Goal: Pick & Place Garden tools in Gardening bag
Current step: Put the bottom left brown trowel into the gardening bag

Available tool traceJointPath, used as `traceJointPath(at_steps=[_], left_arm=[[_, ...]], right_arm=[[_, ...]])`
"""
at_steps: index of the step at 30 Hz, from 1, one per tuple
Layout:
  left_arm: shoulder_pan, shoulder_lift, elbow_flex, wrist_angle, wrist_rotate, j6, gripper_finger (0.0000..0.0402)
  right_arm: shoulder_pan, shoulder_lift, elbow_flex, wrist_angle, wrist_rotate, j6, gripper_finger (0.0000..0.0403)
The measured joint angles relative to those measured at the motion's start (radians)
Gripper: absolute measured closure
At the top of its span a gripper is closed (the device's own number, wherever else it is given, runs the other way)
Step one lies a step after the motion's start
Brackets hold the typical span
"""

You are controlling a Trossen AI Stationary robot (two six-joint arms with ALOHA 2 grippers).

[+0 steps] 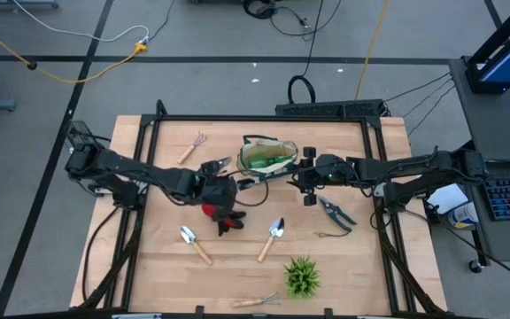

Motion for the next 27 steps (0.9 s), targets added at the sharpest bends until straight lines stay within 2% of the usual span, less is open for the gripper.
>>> traceJointPath(at_steps=[9,16,27], left_arm=[[0.073,0.000,0.000,0.208,-0.001,0.180,0.0336],[0.117,0.000,0.000,0.359,-0.001,0.296,0.0327],[0.166,0.000,0.000,0.548,0.003,0.425,0.0331]], right_arm=[[0.000,-0.026,0.000,-0.015,0.110,0.060,0.0232],[-0.001,-0.085,0.000,-0.038,0.107,0.156,0.0232],[-0.001,-0.157,0.000,-0.092,0.108,0.160,0.0232]])
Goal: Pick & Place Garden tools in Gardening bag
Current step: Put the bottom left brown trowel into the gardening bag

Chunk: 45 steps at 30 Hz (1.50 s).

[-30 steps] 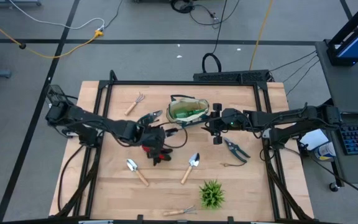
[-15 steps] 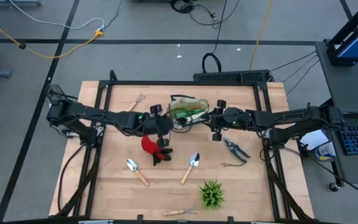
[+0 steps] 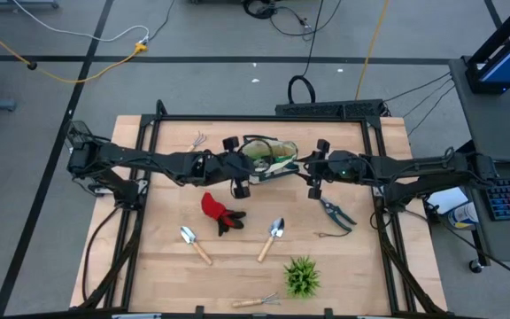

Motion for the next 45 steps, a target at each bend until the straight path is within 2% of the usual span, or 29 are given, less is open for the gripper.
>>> traceJointPath(at_steps=[10,15,23,27,35,45], left_arm=[[0.057,0.010,0.001,0.099,0.038,-0.007,0.0331],[0.088,0.070,0.002,0.154,0.067,-0.003,0.0330],[0.144,0.155,0.001,0.151,0.095,-0.019,0.0330],[0.157,0.178,0.001,0.127,0.147,-0.039,0.0330],[0.182,0.185,0.003,0.010,0.149,-0.031,0.0330],[0.240,0.191,0.001,-0.115,0.334,-0.019,0.0330]], right_arm=[[0.000,-0.018,0.000,0.001,0.000,0.026,0.0232],[0.000,-0.018,0.000,0.001,0.000,0.025,0.0232],[0.000,-0.018,0.000,0.001,0.000,0.024,0.0232],[0.000,-0.018,0.000,0.000,0.000,0.024,0.0232],[0.000,-0.018,0.000,0.000,0.000,0.024,0.0232],[0.000,-0.018,0.000,-0.002,0.000,0.024,0.0232]])
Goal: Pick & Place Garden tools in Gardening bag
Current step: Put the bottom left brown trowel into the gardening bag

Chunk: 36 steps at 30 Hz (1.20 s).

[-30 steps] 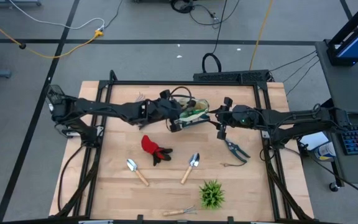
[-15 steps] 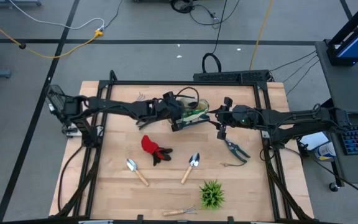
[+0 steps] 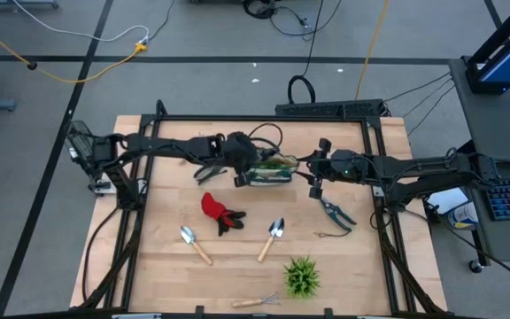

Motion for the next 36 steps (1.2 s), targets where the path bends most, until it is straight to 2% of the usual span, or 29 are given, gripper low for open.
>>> traceJointPath(at_steps=[5,10,14,25,36], left_arm=[[0.007,0.000,0.001,-0.014,0.054,0.125,0.0330],[-0.014,0.003,-0.001,0.064,-0.020,0.229,0.0330],[-0.019,0.003,-0.001,0.094,-0.013,0.278,0.0330],[-0.009,0.003,-0.001,0.090,-0.037,0.291,0.0328],[0.020,0.005,-0.002,0.146,-0.040,0.364,0.0301]], right_arm=[[0.000,0.000,0.000,0.000,-0.001,0.000,0.0232],[0.000,0.000,0.000,0.000,-0.004,0.000,0.0232],[0.000,0.000,0.000,0.000,-0.004,0.000,0.0232],[0.000,0.000,0.000,0.000,-0.004,0.000,0.0232],[0.000,0.000,0.000,0.004,-0.004,0.000,0.0232]])
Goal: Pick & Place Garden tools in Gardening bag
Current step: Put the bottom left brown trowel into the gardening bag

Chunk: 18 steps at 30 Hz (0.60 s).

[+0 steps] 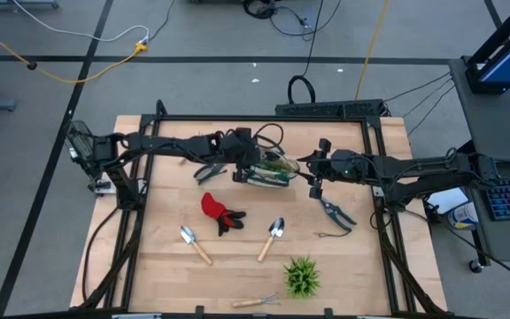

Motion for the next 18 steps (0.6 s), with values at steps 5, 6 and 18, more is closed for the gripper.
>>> traceJointPath(at_steps=[5,6,18], left_arm=[[0.010,0.047,0.000,0.105,0.019,-0.015,0.0306],[0.010,0.061,0.000,0.121,0.019,0.000,0.0308],[-0.047,0.078,0.002,0.083,-0.037,0.197,0.0349]], right_arm=[[0.000,0.023,0.000,0.084,0.000,0.012,0.0232],[0.000,0.033,0.000,0.100,0.000,0.016,0.0232],[-0.022,0.117,0.000,0.146,0.000,-0.038,0.0232]])
